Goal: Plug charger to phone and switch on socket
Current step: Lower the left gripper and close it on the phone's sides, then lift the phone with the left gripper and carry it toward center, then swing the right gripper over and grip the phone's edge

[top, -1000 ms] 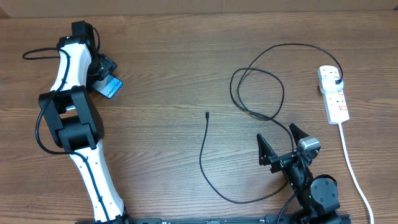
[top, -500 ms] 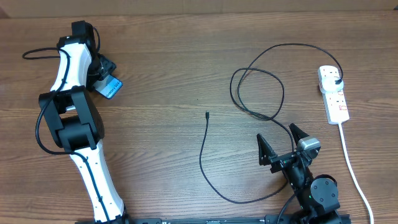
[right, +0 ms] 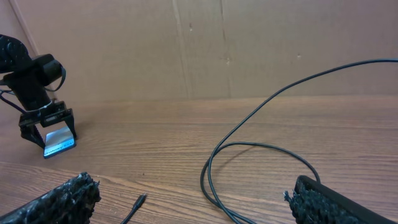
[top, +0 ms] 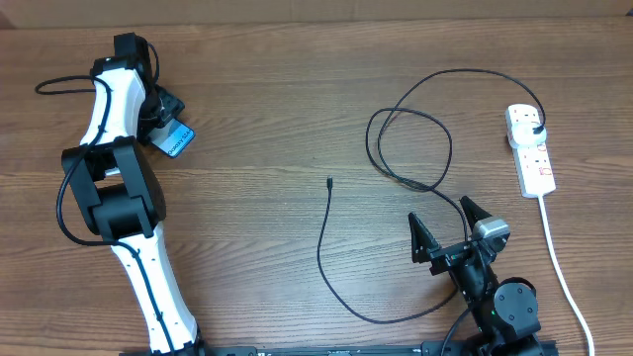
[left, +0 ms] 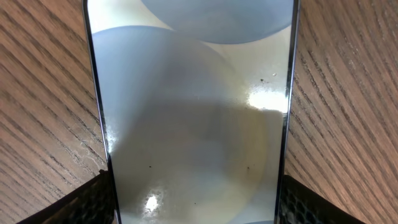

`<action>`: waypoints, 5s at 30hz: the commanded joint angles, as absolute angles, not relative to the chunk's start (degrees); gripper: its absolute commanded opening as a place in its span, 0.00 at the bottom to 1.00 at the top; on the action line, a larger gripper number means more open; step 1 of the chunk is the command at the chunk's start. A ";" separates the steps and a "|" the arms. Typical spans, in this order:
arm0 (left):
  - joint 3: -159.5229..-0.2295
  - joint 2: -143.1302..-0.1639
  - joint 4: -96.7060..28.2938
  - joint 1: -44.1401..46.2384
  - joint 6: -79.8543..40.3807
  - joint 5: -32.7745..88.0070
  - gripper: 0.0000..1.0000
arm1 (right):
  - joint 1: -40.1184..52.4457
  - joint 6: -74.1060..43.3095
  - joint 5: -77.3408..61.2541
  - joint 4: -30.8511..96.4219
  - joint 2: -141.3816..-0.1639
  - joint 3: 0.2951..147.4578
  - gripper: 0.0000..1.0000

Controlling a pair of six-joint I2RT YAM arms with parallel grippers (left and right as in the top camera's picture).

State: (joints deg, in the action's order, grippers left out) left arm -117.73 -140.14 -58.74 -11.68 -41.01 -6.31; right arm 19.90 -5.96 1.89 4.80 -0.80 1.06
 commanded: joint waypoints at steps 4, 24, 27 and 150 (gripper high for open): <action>-116.03 -142.21 -59.55 -11.99 -41.15 -2.68 0.45 | 19.75 -5.72 2.00 4.62 -0.16 0.45 1.00; -143.76 -141.93 -83.31 -11.53 -37.23 4.56 0.25 | 19.75 -5.72 2.00 4.62 -0.16 0.45 1.00; -149.21 -141.93 -88.29 -10.28 -36.75 9.65 0.24 | 19.75 -5.69 2.00 4.62 -0.16 0.45 1.00; -135.59 -133.69 -80.58 17.23 -49.06 16.73 0.04 | 24.21 -51.62 -18.33 -1.89 -16.82 4.95 1.00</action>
State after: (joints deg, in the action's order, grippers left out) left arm -134.37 -135.76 -80.53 16.86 -46.61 14.72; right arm 22.74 -55.42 -21.67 -1.50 -12.08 1.30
